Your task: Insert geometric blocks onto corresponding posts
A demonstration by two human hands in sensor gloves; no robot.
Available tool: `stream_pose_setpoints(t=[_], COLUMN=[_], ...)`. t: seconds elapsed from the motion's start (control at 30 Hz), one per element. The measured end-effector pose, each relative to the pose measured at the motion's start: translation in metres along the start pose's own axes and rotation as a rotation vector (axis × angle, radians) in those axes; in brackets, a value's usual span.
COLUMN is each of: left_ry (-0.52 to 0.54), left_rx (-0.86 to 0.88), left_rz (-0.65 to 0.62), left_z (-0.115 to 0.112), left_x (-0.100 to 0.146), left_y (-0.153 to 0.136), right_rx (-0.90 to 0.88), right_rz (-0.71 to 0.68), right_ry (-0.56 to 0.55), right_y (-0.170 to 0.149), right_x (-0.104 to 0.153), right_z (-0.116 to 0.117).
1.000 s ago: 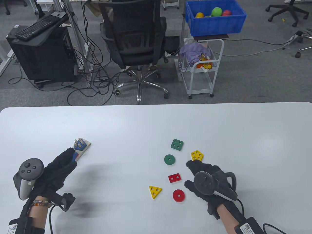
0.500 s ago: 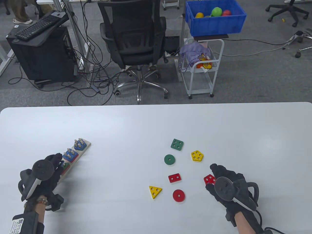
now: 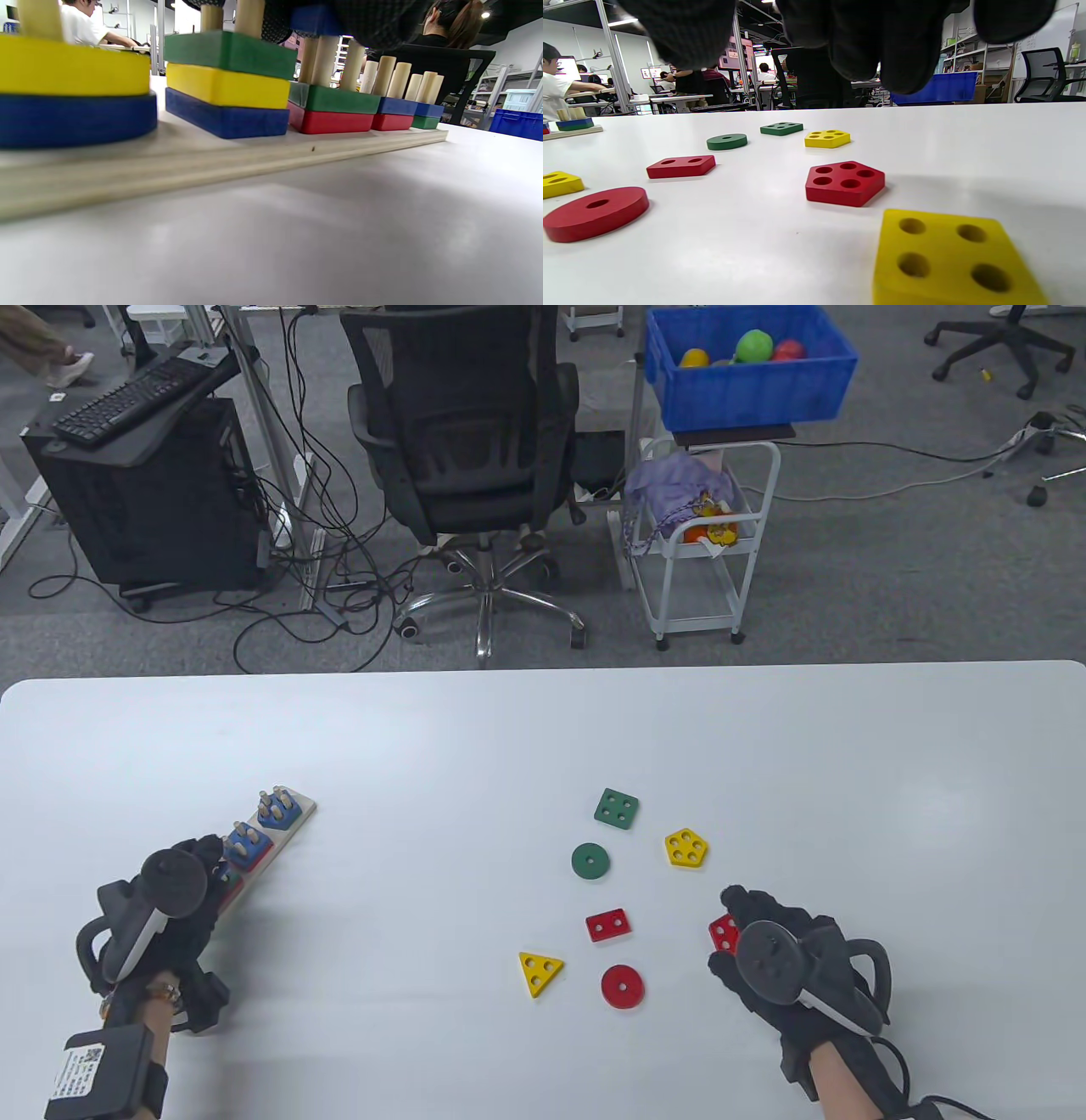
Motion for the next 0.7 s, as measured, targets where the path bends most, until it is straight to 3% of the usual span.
stream_pose_setpoints(t=[0.23,0.47,0.6,0.7], left_ry=[-0.005,-0.033,-0.069,-0.085], left_rx=[-0.041,0.100,0.158,0.147], left_rz=[-0.029,-0.185,-0.310,-0.410], left_z=[-0.002,0.011,0.016,0.017], left_x=[0.004,0.022,0.045,0.065], left_y=[0.005,0.053,0.091,0.117], right_rx=[0.010,0.023,0.030,0.106], right_rz=[-0.008,-0.024,-0.097,-0.210], right_ry=[0.015,0.021,0.036,0.076], right_y=[0.004,0.012,0.042,0.090], right_x=[-0.001,-0.004,-0.010,-0.021], right_z=[0.003,0.006,0.005,0.006])
Point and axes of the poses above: the tracker on the back of each hand, its own y axis roughly to the thumb side, its own x axis roughly from the fingertips to the wrist, z = x × y, the point moved 5 cm from there along -x, roughly from the wrist to the fingertips, and after that the axes turned 15 degrees about y, right-handed, at the moved point
